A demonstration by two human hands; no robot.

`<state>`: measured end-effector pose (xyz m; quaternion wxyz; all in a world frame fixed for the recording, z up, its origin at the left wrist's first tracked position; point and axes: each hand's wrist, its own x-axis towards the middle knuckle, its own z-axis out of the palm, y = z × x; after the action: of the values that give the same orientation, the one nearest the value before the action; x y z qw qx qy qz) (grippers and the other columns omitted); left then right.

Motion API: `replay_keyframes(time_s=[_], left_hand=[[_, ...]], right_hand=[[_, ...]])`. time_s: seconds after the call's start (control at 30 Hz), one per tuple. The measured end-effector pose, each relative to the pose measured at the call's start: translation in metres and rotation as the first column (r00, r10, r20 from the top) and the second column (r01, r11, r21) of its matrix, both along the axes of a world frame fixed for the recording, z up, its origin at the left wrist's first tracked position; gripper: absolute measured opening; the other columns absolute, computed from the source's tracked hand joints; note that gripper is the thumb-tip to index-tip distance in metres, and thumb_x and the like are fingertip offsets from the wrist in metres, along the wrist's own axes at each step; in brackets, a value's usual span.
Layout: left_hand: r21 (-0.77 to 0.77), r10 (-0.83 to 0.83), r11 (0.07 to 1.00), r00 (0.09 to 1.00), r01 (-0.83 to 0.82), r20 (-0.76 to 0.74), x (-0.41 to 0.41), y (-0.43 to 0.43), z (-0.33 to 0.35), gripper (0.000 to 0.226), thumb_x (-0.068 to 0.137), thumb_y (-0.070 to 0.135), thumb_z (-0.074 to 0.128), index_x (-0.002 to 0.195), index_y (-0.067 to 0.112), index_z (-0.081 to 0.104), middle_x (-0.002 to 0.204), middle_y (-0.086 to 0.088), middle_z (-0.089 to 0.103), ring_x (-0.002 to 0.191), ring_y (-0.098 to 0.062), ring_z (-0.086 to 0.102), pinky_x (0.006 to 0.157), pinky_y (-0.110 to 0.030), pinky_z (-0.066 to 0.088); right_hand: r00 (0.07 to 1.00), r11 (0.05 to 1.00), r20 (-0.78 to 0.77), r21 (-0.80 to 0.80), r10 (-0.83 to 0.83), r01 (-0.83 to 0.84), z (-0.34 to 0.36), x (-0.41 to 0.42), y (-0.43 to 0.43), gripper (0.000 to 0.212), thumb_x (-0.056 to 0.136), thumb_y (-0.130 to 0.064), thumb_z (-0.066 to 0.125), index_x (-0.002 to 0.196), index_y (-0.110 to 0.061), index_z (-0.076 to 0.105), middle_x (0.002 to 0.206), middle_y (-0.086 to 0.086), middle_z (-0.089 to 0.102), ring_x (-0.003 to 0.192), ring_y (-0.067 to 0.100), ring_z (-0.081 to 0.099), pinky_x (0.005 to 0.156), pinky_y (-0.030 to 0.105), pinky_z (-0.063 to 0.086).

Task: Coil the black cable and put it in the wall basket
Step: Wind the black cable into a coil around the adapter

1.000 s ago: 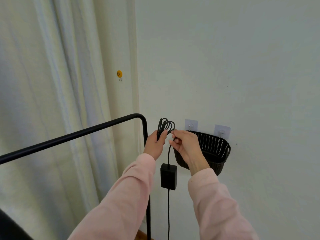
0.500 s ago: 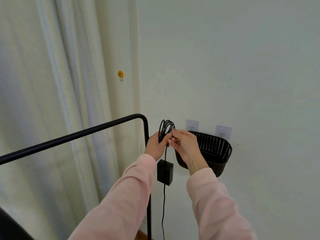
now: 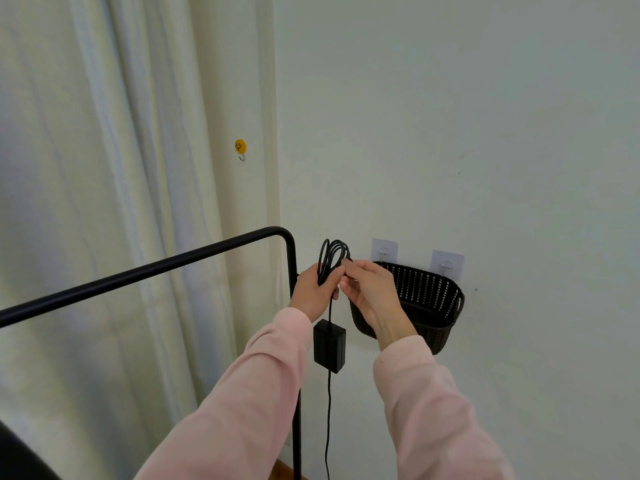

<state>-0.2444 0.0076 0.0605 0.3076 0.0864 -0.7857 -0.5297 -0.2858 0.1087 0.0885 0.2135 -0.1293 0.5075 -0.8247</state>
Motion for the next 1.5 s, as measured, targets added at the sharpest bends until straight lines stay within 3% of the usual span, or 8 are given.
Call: replay_keyframes(time_s=[0.23, 0.47, 0.67, 0.9, 1.0, 1.1, 1.27, 1.5], left_hand=[[-0.003, -0.018, 1.0, 1.0, 0.018, 0.01, 0.001, 0.003, 0.001, 0.023, 0.086, 0.026, 0.061, 0.068, 0.021, 0.048, 0.059, 0.005, 0.049, 0.053, -0.005, 0.046, 0.051, -0.005, 0.038], [-0.028, -0.007, 1.0, 0.999, 0.008, 0.043, -0.003, 0.004, 0.001, 0.02, 0.083, 0.014, 0.064, 0.099, 0.007, 0.057, 0.08, 0.003, 0.056, 0.076, -0.012, 0.052, 0.061, -0.004, 0.042], [-0.012, 0.104, 0.995, 0.993, -0.104, 0.056, -0.007, 0.01, 0.002, 0.013, 0.092, 0.02, 0.051, 0.097, 0.008, 0.053, 0.084, 0.0, 0.059, 0.083, -0.018, 0.054, 0.067, -0.016, 0.041], [-0.103, 0.041, 0.994, 0.994, -0.03, 0.105, -0.003, 0.018, 0.002, 0.036, 0.094, 0.006, 0.042, 0.129, 0.006, 0.043, 0.118, -0.006, 0.061, 0.114, -0.02, 0.057, 0.103, -0.034, 0.044], [-0.055, 0.01, 0.998, 0.993, -0.004, 0.118, 0.002, 0.018, 0.004, 0.037, 0.096, 0.003, 0.036, 0.133, -0.001, 0.038, 0.124, -0.012, 0.055, 0.116, -0.025, 0.053, 0.092, -0.019, 0.045], [-0.043, 0.024, 0.999, 0.989, -0.018, 0.144, 0.005, 0.016, 0.005, 0.039, 0.096, 0.005, 0.038, 0.133, -0.005, 0.038, 0.133, -0.022, 0.049, 0.112, -0.028, 0.053, 0.088, -0.024, 0.046], [-0.07, -0.064, 0.994, 0.972, 0.081, 0.225, 0.005, 0.017, 0.016, 0.031, 0.089, -0.007, 0.036, 0.117, -0.005, 0.05, 0.072, 0.001, 0.051, 0.059, -0.005, 0.044, 0.044, -0.005, 0.038], [0.042, -0.001, 0.999, 0.984, -0.007, 0.179, -0.004, 0.022, 0.018, 0.028, 0.092, -0.009, 0.035, 0.117, -0.016, 0.045, 0.067, -0.001, 0.046, 0.06, -0.009, 0.043, 0.043, -0.005, 0.037]], right_hand=[[0.996, 0.996, 0.023, 0.004, -0.09, 0.09, -0.001, -0.003, -0.001, 0.015, 0.083, -0.003, 0.067, 0.069, -0.004, 0.062, 0.058, 0.005, 0.059, 0.053, 0.012, 0.053, 0.049, 0.017, 0.05], [0.995, 0.995, 0.018, -0.02, -0.096, 0.096, -0.003, -0.006, -0.004, 0.013, 0.084, -0.004, 0.065, 0.072, -0.003, 0.063, 0.065, 0.008, 0.058, 0.057, 0.014, 0.052, 0.053, 0.02, 0.046], [0.989, 0.99, -0.15, 0.139, 0.0, 0.021, -0.011, -0.007, -0.007, 0.027, 0.083, -0.037, 0.067, 0.088, -0.01, 0.065, 0.089, 0.001, 0.063, 0.09, 0.014, 0.058, 0.084, 0.031, 0.048], [0.971, 0.95, -0.235, 0.287, -0.05, 0.119, 0.006, 0.001, -0.03, 0.041, 0.078, -0.035, 0.073, 0.1, -0.003, 0.059, 0.092, 0.01, 0.067, 0.084, 0.016, 0.063, 0.069, 0.024, 0.05], [0.965, 0.967, -0.255, 0.222, -0.066, 0.125, 0.01, 0.004, -0.033, 0.013, 0.086, -0.025, 0.065, 0.08, -0.016, 0.057, 0.083, 0.01, 0.07, 0.072, 0.009, 0.063, 0.065, 0.019, 0.048], [0.931, 0.949, -0.354, 0.255, -0.085, 0.184, 0.008, 0.003, -0.035, 0.016, 0.09, -0.023, 0.058, 0.075, -0.018, 0.054, 0.073, 0.004, 0.069, 0.068, 0.005, 0.061, 0.063, 0.02, 0.044], [0.891, 0.926, -0.448, 0.298, -0.078, 0.231, 0.005, 0.003, -0.033, 0.018, 0.092, -0.027, 0.053, 0.076, -0.017, 0.052, 0.075, 0.005, 0.071, 0.071, 0.005, 0.06, 0.075, 0.026, 0.048], [0.875, 0.918, -0.482, 0.326, -0.046, 0.227, 0.008, 0.002, -0.032, 0.018, 0.089, -0.033, 0.057, 0.082, -0.017, 0.056, 0.096, 0.007, 0.074, 0.096, 0.019, 0.066, 0.09, 0.035, 0.049]])
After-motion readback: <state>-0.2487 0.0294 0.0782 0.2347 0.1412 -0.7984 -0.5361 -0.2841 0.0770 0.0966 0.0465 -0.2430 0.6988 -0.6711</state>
